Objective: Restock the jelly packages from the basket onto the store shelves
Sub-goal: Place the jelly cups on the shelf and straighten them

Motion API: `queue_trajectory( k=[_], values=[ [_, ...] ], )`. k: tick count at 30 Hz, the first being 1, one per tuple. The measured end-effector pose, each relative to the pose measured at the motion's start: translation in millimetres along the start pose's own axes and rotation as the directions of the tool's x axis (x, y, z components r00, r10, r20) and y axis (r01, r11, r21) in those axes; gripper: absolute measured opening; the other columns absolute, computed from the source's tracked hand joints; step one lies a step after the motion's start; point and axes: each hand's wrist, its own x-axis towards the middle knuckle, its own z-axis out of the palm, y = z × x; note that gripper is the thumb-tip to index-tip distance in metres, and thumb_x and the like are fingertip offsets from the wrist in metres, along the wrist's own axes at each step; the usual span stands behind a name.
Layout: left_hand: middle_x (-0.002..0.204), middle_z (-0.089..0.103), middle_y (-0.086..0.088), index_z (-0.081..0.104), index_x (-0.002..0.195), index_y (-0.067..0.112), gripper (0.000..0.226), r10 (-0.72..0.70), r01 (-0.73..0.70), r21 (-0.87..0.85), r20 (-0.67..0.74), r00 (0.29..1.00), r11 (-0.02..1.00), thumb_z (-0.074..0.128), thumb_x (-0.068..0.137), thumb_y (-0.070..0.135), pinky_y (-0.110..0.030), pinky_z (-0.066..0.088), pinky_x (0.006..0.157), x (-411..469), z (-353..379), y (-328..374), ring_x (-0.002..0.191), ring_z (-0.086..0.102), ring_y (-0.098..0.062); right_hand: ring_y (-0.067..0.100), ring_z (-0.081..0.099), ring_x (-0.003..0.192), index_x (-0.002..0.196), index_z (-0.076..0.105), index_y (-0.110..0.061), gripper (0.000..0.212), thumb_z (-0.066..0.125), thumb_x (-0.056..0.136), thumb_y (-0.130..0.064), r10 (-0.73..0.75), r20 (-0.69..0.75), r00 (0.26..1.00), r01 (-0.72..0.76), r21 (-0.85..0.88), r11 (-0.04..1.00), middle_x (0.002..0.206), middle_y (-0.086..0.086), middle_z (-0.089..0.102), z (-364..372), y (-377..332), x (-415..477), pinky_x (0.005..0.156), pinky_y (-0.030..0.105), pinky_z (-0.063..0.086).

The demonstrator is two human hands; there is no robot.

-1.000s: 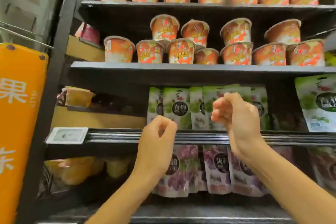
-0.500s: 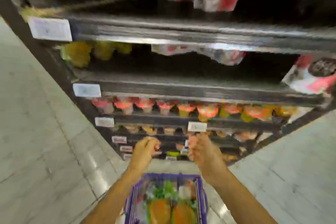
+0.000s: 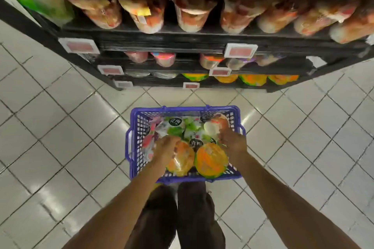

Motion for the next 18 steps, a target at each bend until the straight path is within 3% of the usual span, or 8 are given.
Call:
queue_trajectory(
  k=[3,5,8,11,14,18],
  values=[
    [0.084,0.063,0.0,0.063,0.083,0.017,0.014,-0.036,0.036,-0.07,0.012,0.999,0.997,0.056,0.095,0.017,-0.023,0.04,0.05,53.8,31.0,-19.9,0.062,0.052,-0.013,0.014,0.059,0.066,0.083,0.057,-0.017,0.016,0.055,0.098,-0.013,0.045,-0.037,0.998,-0.042,0.067,0.997,0.083,0.005,0.061,13.2,18.4,64.5,0.054,0.024,0.052],
    [0.097,0.065,-0.002,0.064,0.095,0.016,0.012,-0.033,0.036,-0.092,0.028,0.999,0.995,0.052,0.097,0.014,-0.026,0.041,0.055,85.4,51.7,-28.4,0.068,0.057,-0.013,0.02,0.06,0.075,0.097,0.06,-0.011,0.008,0.061,0.095,-0.019,0.092,-0.074,0.993,-0.078,0.183,0.98,0.096,0.011,0.062,21.8,34.0,100.3,0.066,0.033,0.054],
    [0.113,0.064,-0.008,0.059,0.119,0.007,0.023,-0.042,0.048,-0.108,0.058,0.997,0.993,0.056,0.096,0.014,-0.027,0.044,0.057,122.0,82.0,-39.4,0.075,0.06,-0.016,0.028,0.063,0.1,0.12,0.057,-0.011,0.048,0.073,0.084,-0.039,0.146,-0.064,0.987,-0.128,0.233,0.964,0.113,0.012,0.062,30.6,45.0,151.7,0.093,0.045,0.055],
    [0.128,0.06,-0.012,0.049,0.135,0.009,0.037,-0.07,0.079,-0.118,0.084,0.994,0.99,0.052,0.099,0.014,-0.028,0.05,0.064,150.4,104.7,-48.1,0.084,0.062,-0.018,0.032,0.066,0.104,0.117,0.059,-0.019,0.054,0.069,0.08,-0.057,0.193,0.016,0.981,-0.189,0.289,0.939,0.112,0.009,0.067,39.7,48.5,189.4,0.096,0.051,0.053],
    [0.131,0.058,-0.015,0.048,0.136,0.011,0.037,-0.07,0.081,-0.112,0.098,0.993,0.99,0.053,0.099,0.015,-0.028,0.052,0.067,165.1,115.8,-55.3,0.099,0.061,-0.023,0.031,0.064,0.099,0.129,0.056,-0.016,0.055,0.064,0.087,-0.05,0.164,0.021,0.986,-0.165,0.206,0.964,0.11,0.01,0.065,40.5,55.5,211.6,0.09,0.048,0.055],
    [0.123,0.061,-0.013,0.052,0.133,0.008,0.035,-0.058,0.069,-0.122,0.094,0.994,0.99,0.055,0.099,0.015,-0.023,0.054,0.06,164.7,115.3,-59.8,0.089,0.061,-0.016,0.038,0.059,0.117,0.14,0.047,-0.009,0.074,0.079,0.079,-0.038,0.195,-0.044,0.98,-0.173,0.295,0.939,0.132,0.017,0.058,31.4,68.3,211.3,0.096,0.049,0.054]
  ],
)
